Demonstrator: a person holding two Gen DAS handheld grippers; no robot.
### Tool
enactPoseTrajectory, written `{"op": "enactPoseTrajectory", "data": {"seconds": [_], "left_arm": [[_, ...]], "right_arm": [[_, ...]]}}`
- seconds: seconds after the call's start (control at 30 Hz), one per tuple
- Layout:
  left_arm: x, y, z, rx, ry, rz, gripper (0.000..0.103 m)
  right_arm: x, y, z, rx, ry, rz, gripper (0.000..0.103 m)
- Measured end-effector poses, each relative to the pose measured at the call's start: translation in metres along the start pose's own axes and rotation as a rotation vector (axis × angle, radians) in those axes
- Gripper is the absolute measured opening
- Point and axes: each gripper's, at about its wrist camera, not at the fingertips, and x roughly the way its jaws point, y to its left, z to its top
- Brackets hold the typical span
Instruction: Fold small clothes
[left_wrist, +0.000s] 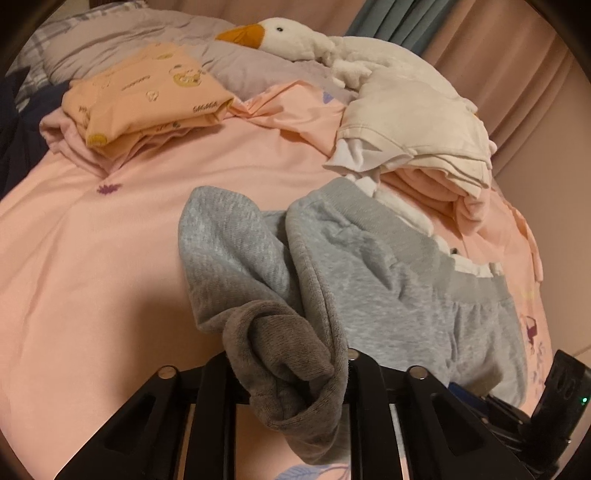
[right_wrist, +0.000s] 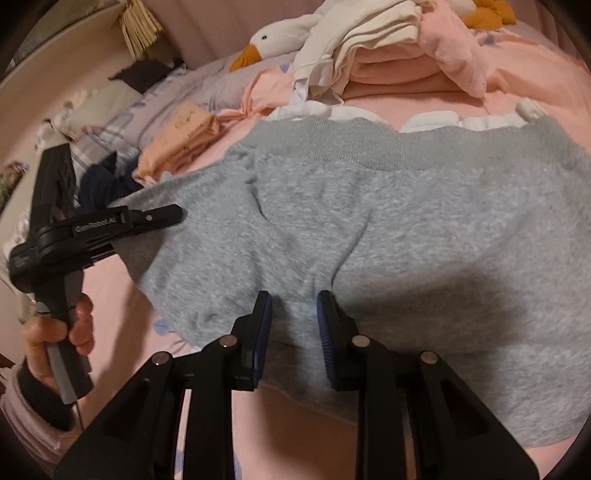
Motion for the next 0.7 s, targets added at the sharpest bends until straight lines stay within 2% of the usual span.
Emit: {"op": "enactPoseTrajectory", "data": {"seconds": [0.17,0.33,0.5,0.7], "left_arm": [[-0.013,-0.021,0.001,0.051,-0.046,0.032,0.014],[-0.028,-0.057,0.002,0.121,-0.089,0.033,0.014],[-0.041,-0.114,-0.003,0.218,-0.117,-0.007,0.013],[-0.048,-0.191,-0.015,0.347,-0.132,-0.084,0.013]], "right_arm": [[-0.027,-0.017,-0.001,0.077,-0.119,0.104,0.029],[-0.054,-0.043,-0.002,0.148,-0.191,0.113,0.029],[-0.081,-0.078,-0.007,0.251,-0.236,0.064,0.033],[-0.103,-0.122,-0.014,0.404,-0.283,0.099,0.037]]}}
